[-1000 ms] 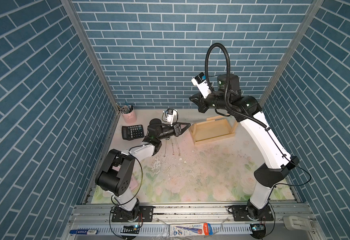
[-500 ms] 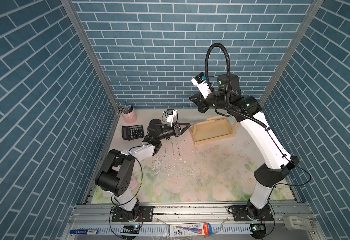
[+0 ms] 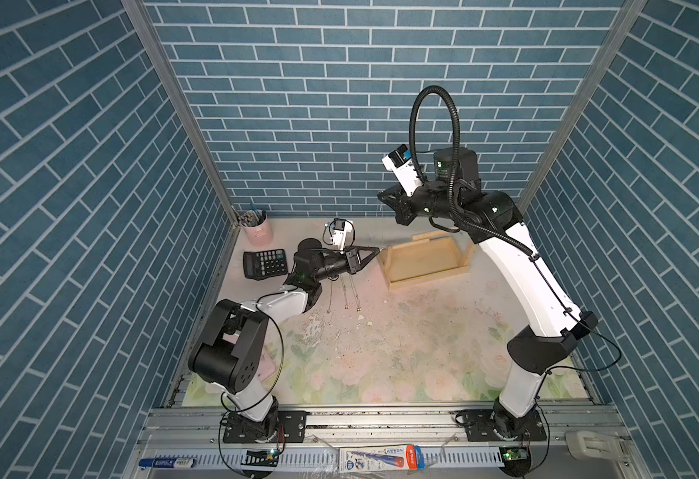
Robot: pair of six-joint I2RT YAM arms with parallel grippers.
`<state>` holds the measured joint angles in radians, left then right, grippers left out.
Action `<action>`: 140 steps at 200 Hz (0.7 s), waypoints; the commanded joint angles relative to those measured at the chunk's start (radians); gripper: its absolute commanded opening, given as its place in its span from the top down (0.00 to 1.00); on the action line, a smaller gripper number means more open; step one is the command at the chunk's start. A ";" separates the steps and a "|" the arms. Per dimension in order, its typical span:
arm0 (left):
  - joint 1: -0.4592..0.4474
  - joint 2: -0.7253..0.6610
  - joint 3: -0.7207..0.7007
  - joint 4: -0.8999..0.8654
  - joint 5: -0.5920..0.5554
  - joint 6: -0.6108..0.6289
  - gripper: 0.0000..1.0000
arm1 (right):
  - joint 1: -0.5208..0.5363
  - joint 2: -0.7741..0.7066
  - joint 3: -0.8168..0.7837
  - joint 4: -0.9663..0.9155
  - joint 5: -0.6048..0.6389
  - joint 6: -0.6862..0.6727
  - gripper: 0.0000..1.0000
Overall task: Take the necklace off the jewelry display stand
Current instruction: Place the necklace at the center of the board.
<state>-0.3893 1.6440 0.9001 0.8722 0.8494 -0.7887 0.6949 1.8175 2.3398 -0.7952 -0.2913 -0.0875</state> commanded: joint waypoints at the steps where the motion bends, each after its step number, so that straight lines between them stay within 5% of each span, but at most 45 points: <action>1: 0.007 -0.030 -0.015 -0.001 -0.003 0.022 0.88 | 0.005 -0.029 0.003 0.014 0.006 -0.040 1.00; 140: 0.007 -0.056 -0.020 -0.068 0.003 0.027 0.98 | 0.006 -0.027 -0.028 0.022 0.035 -0.034 1.00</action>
<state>-0.3893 1.6180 0.8894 0.8333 0.8467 -0.7807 0.6952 1.8172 2.3180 -0.7849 -0.2756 -0.0875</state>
